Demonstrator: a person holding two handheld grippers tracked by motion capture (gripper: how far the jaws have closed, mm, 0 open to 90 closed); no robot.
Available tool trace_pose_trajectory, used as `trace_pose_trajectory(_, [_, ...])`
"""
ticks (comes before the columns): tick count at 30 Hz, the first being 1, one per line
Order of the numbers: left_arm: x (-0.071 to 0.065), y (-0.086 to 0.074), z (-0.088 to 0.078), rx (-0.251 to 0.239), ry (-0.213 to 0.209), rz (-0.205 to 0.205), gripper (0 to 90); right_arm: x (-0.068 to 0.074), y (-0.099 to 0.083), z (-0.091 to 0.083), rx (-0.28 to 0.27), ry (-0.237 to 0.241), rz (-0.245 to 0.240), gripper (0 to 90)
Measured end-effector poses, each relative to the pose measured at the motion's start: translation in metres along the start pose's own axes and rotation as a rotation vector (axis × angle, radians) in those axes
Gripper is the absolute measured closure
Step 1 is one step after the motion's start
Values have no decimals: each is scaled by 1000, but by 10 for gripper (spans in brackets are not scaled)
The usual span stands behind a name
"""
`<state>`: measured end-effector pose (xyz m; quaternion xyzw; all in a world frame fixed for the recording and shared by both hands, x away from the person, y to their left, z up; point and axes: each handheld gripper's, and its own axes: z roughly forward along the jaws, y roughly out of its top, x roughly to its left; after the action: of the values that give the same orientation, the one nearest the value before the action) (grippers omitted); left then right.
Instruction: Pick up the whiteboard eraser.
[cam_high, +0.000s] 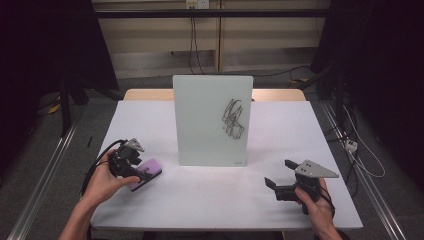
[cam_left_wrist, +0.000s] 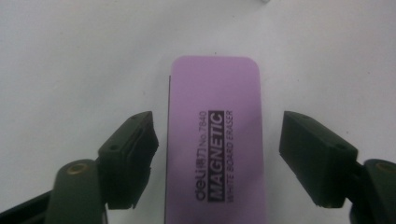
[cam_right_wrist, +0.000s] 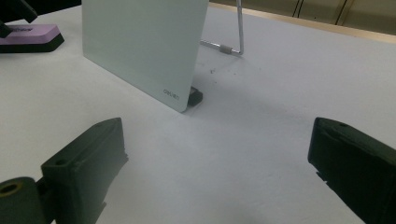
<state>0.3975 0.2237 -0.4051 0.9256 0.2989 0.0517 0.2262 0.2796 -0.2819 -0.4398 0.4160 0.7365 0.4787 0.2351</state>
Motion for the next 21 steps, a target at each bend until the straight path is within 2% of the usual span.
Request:
trace_pose_trajectory(6, [-1, -3, 10, 30, -14, -11, 308, 0, 0, 1, 2, 4, -6, 39])
trace_pose_trajectory(8, [-1, -2, 12, 48, -21, -3, 344, 0, 0, 1, 2, 4, -6, 39])
trace_pose_trajectory(13, [-1, -2, 14, 48, -5, -1, 382, 0, 0, 1, 2, 3, -4, 39])
trace_pose_trajectory(21, [-2, -3, 14, 59, -7, 5, 408, 0, 0, 1, 4, 4, -4, 39])
